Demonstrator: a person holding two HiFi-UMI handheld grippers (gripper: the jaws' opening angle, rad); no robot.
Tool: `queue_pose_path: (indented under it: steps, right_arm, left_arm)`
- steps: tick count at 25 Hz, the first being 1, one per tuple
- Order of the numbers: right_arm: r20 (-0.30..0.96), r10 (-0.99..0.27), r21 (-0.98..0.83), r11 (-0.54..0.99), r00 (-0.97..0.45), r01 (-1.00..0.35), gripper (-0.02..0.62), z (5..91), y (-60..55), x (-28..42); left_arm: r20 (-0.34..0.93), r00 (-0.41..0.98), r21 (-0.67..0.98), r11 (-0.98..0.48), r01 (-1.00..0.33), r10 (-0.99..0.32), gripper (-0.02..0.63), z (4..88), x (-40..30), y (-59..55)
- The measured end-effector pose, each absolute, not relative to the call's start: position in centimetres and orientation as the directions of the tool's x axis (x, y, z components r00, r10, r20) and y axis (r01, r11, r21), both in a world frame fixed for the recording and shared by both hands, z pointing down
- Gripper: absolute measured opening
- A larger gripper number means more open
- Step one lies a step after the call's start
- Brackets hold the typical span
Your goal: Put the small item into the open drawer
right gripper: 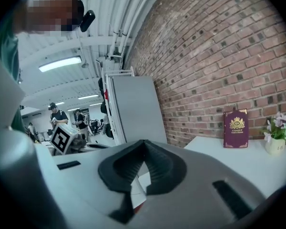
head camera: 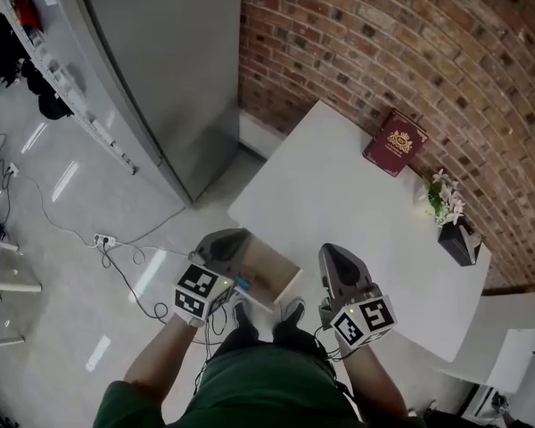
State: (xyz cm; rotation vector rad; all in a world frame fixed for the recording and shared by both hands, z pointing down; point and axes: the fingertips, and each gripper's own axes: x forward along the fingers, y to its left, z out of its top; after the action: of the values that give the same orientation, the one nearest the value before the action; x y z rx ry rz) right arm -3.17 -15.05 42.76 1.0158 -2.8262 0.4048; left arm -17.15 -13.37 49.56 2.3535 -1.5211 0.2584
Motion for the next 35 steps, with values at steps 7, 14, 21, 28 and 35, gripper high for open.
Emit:
queue_pose_path:
  steps: [7,14,21,28,35]
  right_arm:
    - [0.055,-0.653,-0.092,0.750,-0.755,-0.655,0.003,36.0,-17.1,-3.2]
    - [-0.136,-0.655,0.112,0.736,-0.744,-0.668,0.002,26.1,-19.2,-3.2]
    - [-0.254,-0.587,0.319,0.700,-0.769,-0.639,0.002,19.8,-17.8,-2.7]
    - [-0.295,-0.518,0.337,0.730,-0.803,-0.595,0.002,18.7,-17.1,-1.5]
    - [-0.301,-0.477,0.332,0.759,-0.826,-0.560,0.002,18.5,-17.3,-0.3]
  left_arm:
    - [0.036,0.356,0.122,-0.350,-0.929,-0.934,0.011,35.1,-17.4,-14.9]
    - [-0.109,0.198,-0.121,-0.185,-0.975,-0.974,0.011,24.8,-18.9,-15.7]
    - [-0.214,0.114,-0.287,-0.049,-0.957,-0.970,0.010,19.2,-15.6,-14.6]
    - [-0.205,0.082,-0.210,-0.038,-0.977,-0.975,0.009,17.4,-12.5,-13.0]
    - [-0.199,0.056,-0.240,-0.007,-0.971,-0.978,0.009,17.4,-10.2,-12.3]
